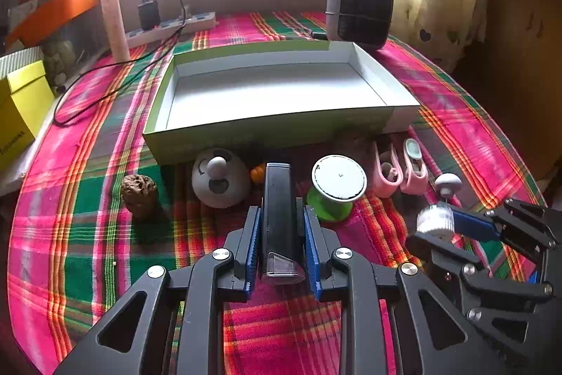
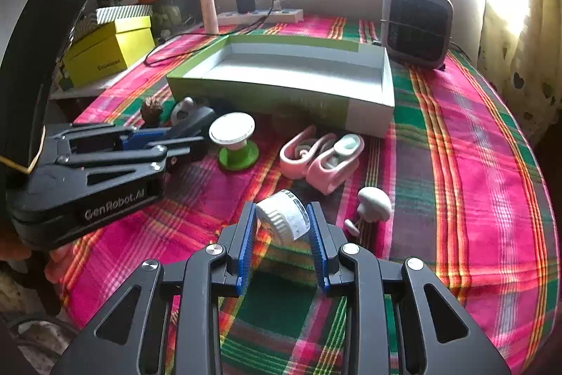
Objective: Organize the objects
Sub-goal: 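Grasp the black flashlight with the left tool while the right tool holds the jar, then carry flashlight and jar into the white box and open both tools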
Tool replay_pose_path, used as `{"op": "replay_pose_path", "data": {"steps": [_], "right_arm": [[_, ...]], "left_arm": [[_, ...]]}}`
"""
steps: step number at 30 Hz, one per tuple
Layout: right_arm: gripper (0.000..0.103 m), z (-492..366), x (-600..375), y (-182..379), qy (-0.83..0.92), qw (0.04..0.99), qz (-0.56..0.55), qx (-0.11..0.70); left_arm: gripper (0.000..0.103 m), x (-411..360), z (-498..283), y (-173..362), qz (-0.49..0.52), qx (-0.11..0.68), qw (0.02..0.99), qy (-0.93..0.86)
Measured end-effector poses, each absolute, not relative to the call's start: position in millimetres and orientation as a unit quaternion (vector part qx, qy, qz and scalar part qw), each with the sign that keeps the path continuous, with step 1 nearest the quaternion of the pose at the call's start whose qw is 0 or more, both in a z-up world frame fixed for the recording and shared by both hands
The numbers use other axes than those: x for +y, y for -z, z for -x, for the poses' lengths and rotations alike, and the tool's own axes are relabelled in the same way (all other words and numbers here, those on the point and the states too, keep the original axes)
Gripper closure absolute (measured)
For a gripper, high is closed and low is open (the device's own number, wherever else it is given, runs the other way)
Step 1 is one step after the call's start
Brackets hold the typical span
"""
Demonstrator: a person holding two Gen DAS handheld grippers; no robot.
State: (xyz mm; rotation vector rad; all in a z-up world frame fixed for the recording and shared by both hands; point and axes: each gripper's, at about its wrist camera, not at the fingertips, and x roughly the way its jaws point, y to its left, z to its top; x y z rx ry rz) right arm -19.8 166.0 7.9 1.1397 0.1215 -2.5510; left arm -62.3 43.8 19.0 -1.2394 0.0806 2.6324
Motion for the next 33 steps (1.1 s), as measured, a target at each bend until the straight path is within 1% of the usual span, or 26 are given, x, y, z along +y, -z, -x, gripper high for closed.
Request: {"op": "replay_pose_path", "data": {"steps": [14, 24, 33], "right_arm": [[0.073, 42, 158, -37, 0.907, 0.19, -0.373, 0.05], [0.073, 82, 149, -50, 0.905, 0.198, -0.372, 0.053], [0.073, 138, 140, -51, 0.9, 0.193, -0.385, 0.067]], "left_arm": [[0.082, 31, 63, -53, 0.392, 0.013, 0.108, -0.913], [0.082, 19, 101, -63, 0.395, 0.007, 0.103, -0.913], [0.082, 9, 152, -58, 0.41, -0.007, 0.093, -0.907]]}}
